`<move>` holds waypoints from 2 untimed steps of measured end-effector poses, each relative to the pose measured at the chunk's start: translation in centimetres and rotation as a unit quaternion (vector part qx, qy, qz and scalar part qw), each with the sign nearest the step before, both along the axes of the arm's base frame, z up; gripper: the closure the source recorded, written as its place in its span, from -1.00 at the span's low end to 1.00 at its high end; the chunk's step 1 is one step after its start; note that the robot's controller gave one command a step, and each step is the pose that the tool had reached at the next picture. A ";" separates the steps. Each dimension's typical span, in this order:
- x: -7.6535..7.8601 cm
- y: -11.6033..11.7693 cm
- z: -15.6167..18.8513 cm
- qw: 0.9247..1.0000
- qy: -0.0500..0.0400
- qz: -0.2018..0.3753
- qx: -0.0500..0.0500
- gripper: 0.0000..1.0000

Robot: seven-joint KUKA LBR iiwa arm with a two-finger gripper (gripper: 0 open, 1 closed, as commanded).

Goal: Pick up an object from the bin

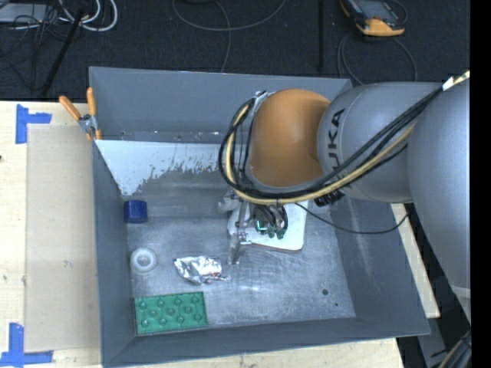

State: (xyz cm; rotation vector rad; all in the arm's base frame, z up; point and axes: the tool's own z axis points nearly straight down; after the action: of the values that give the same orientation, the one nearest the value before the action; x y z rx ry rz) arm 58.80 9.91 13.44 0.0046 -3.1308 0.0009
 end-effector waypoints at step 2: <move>-11.1 12.9 -3.3 0.992 -0.006 0.124 0.003 -1.00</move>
Offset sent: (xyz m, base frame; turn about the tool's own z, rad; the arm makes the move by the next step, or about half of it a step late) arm -0.0888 0.0681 -0.0644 -0.2824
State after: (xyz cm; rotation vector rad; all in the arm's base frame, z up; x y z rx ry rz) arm 47.67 22.79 10.11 0.3947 -3.1178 -0.0062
